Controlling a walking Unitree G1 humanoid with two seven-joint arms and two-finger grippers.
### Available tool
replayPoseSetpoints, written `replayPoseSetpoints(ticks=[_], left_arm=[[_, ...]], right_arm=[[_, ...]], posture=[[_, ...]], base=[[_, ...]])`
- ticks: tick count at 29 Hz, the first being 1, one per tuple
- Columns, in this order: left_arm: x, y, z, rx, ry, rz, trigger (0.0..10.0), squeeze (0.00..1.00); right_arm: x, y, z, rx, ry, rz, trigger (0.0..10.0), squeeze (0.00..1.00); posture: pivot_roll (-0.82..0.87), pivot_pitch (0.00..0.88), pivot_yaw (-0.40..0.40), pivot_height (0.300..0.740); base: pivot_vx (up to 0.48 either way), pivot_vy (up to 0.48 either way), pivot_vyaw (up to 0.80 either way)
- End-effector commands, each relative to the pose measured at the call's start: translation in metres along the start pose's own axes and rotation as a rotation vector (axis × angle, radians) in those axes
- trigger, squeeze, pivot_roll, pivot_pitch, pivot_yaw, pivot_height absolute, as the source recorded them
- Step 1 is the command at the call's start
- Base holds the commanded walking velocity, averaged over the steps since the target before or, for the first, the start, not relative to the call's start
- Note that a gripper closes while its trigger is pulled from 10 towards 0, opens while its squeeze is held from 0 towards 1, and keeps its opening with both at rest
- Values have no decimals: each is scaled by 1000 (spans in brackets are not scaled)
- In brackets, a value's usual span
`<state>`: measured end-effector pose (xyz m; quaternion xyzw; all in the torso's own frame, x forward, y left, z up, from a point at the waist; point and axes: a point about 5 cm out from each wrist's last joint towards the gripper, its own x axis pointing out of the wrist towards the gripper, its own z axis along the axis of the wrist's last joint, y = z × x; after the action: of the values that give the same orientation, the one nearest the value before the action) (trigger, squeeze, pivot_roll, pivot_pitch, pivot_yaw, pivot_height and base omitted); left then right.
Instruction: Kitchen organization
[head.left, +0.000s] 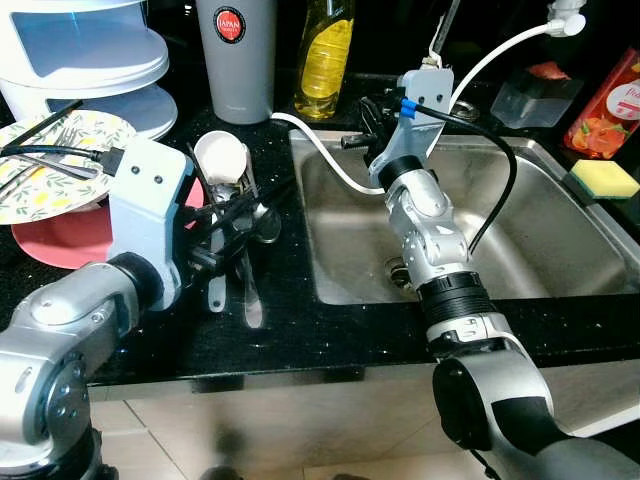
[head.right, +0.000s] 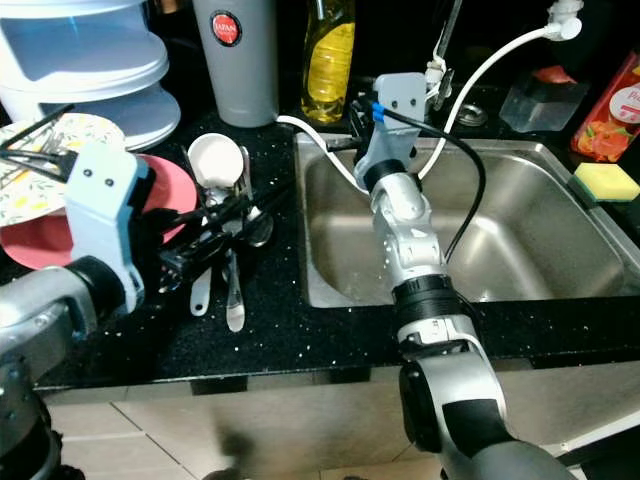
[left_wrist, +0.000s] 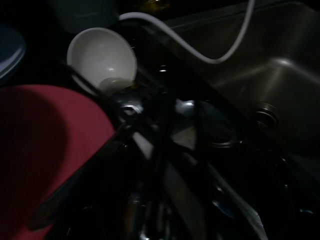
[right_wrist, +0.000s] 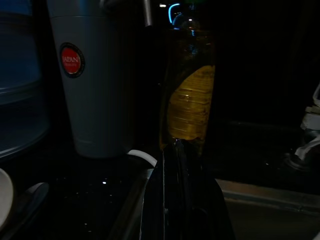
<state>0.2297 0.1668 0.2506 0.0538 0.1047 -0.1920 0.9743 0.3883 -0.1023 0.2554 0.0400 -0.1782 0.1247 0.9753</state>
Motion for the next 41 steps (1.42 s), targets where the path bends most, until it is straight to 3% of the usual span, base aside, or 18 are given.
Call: replayPoseSetpoints(ticks=[1, 8, 10, 14, 15, 17, 18, 20, 31, 35, 36, 38, 39, 41], left_arm=[[6, 5, -1, -35, 30, 2, 10000, 0], [18, 15, -19, -54, 148, -2, 10000, 0], [20, 13, -24, -77, 164, -40, 8902, 0], [20, 12, -29, -74, 185, -78, 8275, 0], [22, 14, -33, -76, 200, -73, 4706, 0], [22, 16, -34, -75, 207, -68, 4706, 0], [23, 17, -35, -82, 208, -60, 275, 0], [24, 18, -35, -93, 204, -55, 0, 0], [26, 18, -27, -82, 147, -51, 0, 0], [25, 18, -10, -56, 36, -62, 0, 0], [24, 17, -2, -38, -15, -68, 2549, 0], [24, 17, -2, -38, -15, -68, 2549, 0], [21, 15, 19, -7, -133, -73, 10000, 0], [19, 14, 25, 5, -169, -73, 10000, 0]], right_arm=[[-1, -4, 1, -9, -9, -15, 10000, 0], [1, -1, 2, -4, -17, -9, 10000, 0], [1, 0, 2, -3, -18, -9, 10000, 0], [1, -2, 3, -4, -21, -13, 10000, 0], [1, -2, 3, -4, -22, -17, 10000, 0], [1, -3, 3, -4, -23, -19, 10000, 0], [0, -3, 3, -4, -23, -20, 10000, 0], [0, -4, 3, -4, -23, -23, 10000, 0], [1, -4, 3, -4, -20, -24, 10000, 0], [1, -3, 3, -2, -19, -22, 10000, 0], [1, -3, 3, -2, -19, -23, 10000, 0], [1, -3, 3, -2, -19, -23, 10000, 0], [0, -3, 3, -2, -19, -23, 10000, 0], [0, -3, 3, -3, -19, -24, 10000, 0]], posture=[[277, 0, -74, 740], [276, 0, -74, 740], [271, 0, -72, 740], [267, 0, -67, 740], [266, 0, -65, 740], [266, 0, -65, 740], [263, 0, -63, 740], [263, 0, -63, 740], [267, 0, -70, 740], [267, 0, -69, 740], [267, 0, -69, 740], [267, 0, -69, 740], [263, 0, -69, 740], [263, 0, -69, 740]], base=[[0, 0, 0], [0, 0, 0], [0, 0, 0], [0, 0, 0], [0, 0, 0], [0, 0, 0], [0, 0, 0], [0, 0, 0], [0, 0, 0], [0, 0, 0], [0, 0, 0], [0, 0, 0], [0, 0, 0], [0, 0, 0]])
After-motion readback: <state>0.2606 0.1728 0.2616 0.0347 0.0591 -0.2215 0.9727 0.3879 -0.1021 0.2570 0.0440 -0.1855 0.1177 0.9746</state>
